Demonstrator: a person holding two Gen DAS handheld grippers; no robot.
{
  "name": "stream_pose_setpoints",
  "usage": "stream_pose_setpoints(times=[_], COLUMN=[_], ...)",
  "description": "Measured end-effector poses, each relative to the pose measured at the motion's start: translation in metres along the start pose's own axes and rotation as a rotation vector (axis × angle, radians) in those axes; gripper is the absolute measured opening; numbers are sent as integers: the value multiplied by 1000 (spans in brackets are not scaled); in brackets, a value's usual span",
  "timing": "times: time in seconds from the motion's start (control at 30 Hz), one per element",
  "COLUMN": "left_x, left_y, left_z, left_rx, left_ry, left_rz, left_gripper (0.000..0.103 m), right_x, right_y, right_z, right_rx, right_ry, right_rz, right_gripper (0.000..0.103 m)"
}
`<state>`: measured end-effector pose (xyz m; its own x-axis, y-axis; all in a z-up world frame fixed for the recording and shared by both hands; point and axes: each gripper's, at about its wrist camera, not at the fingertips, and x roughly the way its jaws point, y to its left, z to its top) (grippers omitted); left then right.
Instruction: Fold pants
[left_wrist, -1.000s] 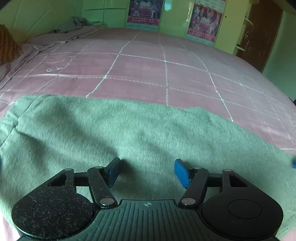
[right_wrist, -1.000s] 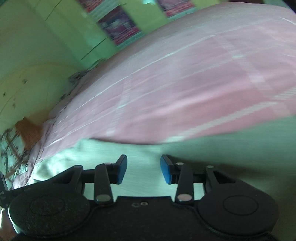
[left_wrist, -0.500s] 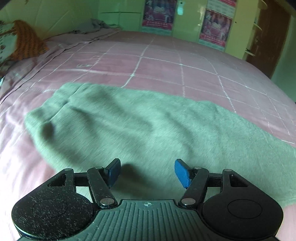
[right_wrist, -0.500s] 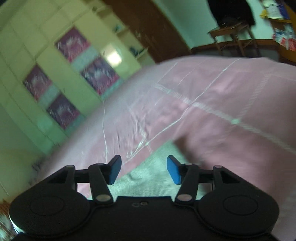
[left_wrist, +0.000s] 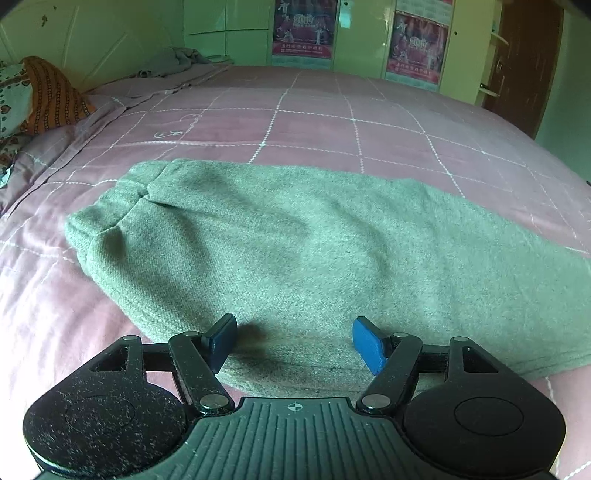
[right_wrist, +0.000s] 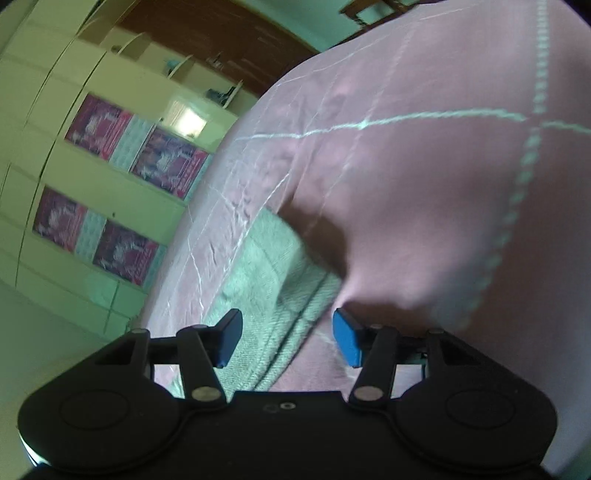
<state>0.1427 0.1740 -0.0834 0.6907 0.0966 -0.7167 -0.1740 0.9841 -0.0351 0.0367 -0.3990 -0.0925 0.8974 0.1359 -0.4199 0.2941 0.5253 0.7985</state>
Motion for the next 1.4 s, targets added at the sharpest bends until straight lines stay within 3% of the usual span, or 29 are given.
stream_pose_setpoints(times=[0.07, 0.17, 0.23, 0.27, 0.4, 0.43, 0.5, 0.57, 0.63, 0.87, 1.07, 1.13, 1.17, 1.23, 1.3, 1.4], left_x=[2, 7, 8, 9, 11, 12, 11, 6, -6, -40, -18, -7, -3, 8, 15, 25], left_y=[1, 3, 3, 3, 5, 6, 7, 6, 9, 82, 139, 151, 156, 162, 158, 151], left_z=[-2, -2, 0, 0, 0, 0, 2, 4, 7, 15, 14, 16, 18, 23, 28, 36], left_rx=[-2, -16, -18, -18, -12, -11, -6, 27, 56, -170, -312, -341, -355, -384, -368, -339], left_ry=[1, 7, 11, 12, 13, 14, 16, 0, -79, -207, -137, -122, -130, -107, -91, -70], left_rz=[1, 4, 11, 13, 15, 15, 15, 44, 111, 191, 233, 212, 192, 128, 100, 112], left_gripper=[70, 71, 71, 71, 72, 72, 72, 72, 72, 72, 72, 70, 66, 39, 29, 29], right_x=[6, 15, 15, 14, -17, -11, 10, 8, 6, 7, 8, 8, 8, 7, 9, 10], right_y=[6, 20, 23, 24, 41, 36, 9, 9, 11, 9, 8, 8, 9, 10, 12, 13], right_z=[1, -1, 1, 3, 4, 4, 3, -1, -2, 2, -2, -1, -1, -1, 1, 1], right_rx=[-1, -57, -69, -70, -146, -159, -44, -62, -58, -49, -43, -42, -43, -48, -52, -51], right_ry=[4, 9, 15, 22, -81, -64, 25, 6, 11, 47, 33, 35, 37, 44, 52, 50], right_rz=[11, -40, -57, -66, 54, -3, -89, -74, -71, -72, -71, -75, -80, -92, -99, -105], right_gripper=[55, 47, 14, 13, 12, 12, 12, 13, 14, 13, 13, 13, 13, 13, 13, 13])
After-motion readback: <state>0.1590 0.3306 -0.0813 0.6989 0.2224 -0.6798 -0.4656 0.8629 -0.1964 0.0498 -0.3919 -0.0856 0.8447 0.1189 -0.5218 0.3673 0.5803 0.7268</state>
